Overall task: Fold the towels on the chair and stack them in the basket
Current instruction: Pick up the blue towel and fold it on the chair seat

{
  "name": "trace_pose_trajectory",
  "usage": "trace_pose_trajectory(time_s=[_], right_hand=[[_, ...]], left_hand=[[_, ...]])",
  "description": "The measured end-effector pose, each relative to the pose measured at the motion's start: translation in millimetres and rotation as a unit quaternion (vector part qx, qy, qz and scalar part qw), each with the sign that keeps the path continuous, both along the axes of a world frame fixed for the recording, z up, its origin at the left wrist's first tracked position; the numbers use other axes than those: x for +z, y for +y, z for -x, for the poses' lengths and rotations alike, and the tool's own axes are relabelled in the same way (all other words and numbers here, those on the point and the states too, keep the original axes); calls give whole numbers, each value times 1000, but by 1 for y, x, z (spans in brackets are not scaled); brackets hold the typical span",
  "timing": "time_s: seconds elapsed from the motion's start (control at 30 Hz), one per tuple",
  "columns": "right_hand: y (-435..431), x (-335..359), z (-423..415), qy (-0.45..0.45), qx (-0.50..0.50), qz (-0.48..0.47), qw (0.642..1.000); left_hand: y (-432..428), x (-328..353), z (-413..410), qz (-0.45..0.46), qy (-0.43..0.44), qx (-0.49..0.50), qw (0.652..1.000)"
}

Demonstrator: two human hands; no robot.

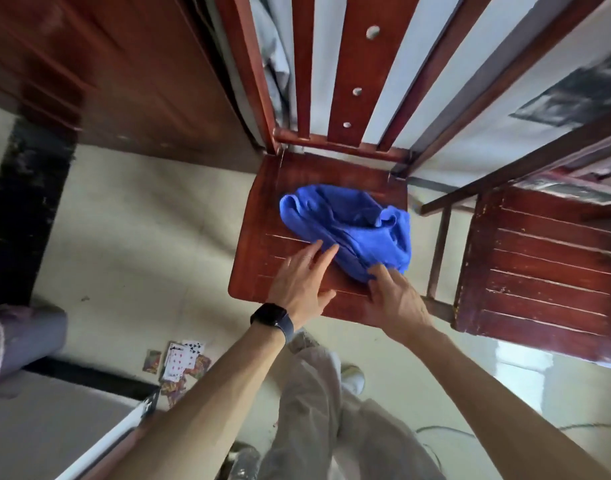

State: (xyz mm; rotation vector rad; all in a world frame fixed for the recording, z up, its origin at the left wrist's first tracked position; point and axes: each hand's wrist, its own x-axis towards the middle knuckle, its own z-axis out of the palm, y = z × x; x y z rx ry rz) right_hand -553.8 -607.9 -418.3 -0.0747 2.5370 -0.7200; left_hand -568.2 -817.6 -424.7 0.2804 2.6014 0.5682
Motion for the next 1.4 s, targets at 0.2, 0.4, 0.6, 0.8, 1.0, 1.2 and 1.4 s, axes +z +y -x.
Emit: trace_pose_trajectory(time_s=[0.2, 0.4, 0.6, 0.8, 1.0, 1.2, 1.4], right_hand=[[19, 120, 8, 76, 10, 91, 993], [69, 221, 23, 52, 80, -26, 995], [98, 318, 37, 95, -43, 66, 992], [65, 388, 56, 163, 47, 154, 973], [71, 423, 84, 221, 76, 184, 955], [113, 395, 95, 177, 38, 76, 981], [125, 385, 97, 164, -101, 42, 980]], left_hand=[[34, 103, 18, -103, 105, -5, 989], [40, 216, 32, -99, 27, 27, 994], [23, 309, 39, -86, 58, 114, 988], [50, 372, 33, -100, 126, 79, 984], [76, 415, 45, -170, 159, 114, 966], [74, 452, 68, -248, 126, 185, 943], [69, 455, 65, -187, 7, 162, 969]])
